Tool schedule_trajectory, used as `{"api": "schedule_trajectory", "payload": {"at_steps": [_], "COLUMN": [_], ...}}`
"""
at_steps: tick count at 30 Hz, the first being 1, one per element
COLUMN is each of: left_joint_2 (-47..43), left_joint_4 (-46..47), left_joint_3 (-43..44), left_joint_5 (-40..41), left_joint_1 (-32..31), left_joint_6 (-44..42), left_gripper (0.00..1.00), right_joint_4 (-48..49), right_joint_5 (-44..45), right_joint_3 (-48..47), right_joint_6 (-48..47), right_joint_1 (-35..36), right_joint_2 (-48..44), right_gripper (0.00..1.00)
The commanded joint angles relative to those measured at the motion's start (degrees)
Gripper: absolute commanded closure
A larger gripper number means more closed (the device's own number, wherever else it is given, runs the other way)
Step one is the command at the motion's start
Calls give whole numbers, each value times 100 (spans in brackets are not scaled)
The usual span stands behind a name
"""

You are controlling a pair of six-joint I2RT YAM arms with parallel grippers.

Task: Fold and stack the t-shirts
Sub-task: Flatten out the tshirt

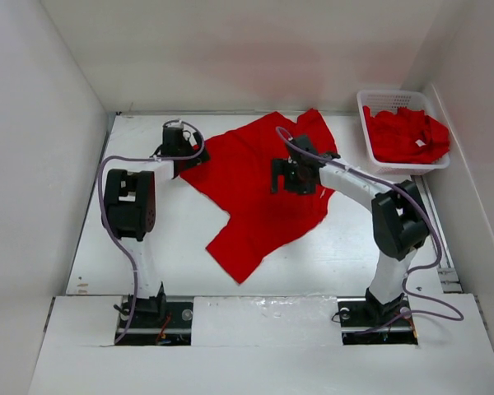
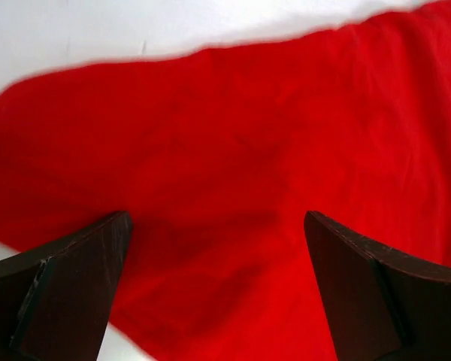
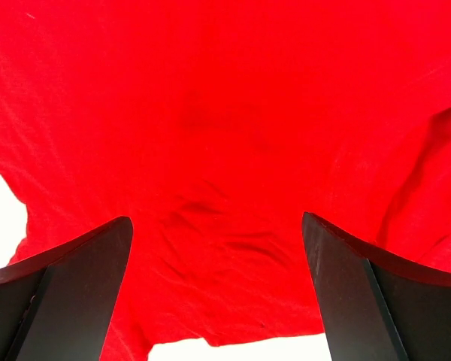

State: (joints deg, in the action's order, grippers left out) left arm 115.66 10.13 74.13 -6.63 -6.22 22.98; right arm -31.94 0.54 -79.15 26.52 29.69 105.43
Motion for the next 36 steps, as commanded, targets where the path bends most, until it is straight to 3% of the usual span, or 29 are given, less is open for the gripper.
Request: {"api": "schedule_trajectory", "payload": {"at_steps": [1,6,12,15,17,20,25,31,34,36], "left_joint_2": [-588,-1008,-1730,-2099,-2440,-2941,-3698,-4463,-4586,-4640], "left_joint_4": [173,209,-904,-1258,-1268,-1215,-1434,-2154,-2584,-2639], "left_joint_3": [-556,-1365,-1725,-1936,-2287,-2754,-2905,-2675,-2614,-2614], "left_joint_5": [-75,-15,1189,1349,1113,752,970,1717,2174,2237], "left_joint_1": [33,-45,-1161,-1689,-1812,-1874,-2243,-2243,-2095,-1674], "left_joint_6": [180,312,513,838,1137,1427,1376,1261,1428,1586], "left_gripper": [0,0,0,0,0,0,0,0,0,0], "right_joint_4": [416,619,505,452,671,576,48,293,364,364], "right_joint_5": [-229,-440,-441,-309,-701,-417,34,-185,-185,-54], "right_joint_3": [216,515,515,568,629,253,-750,-1005,-1005,-804], "right_joint_6": [221,222,291,344,370,547,468,187,-164,-427], "right_joint_1": [-130,-464,-1035,-1439,-1807,-1888,-2195,-2670,-2575,-2241], "right_joint_2": [101,154,426,426,426,549,803,594,199,-160], "right_gripper": [0,0,0,0,0,2,0,0,0,0]}}
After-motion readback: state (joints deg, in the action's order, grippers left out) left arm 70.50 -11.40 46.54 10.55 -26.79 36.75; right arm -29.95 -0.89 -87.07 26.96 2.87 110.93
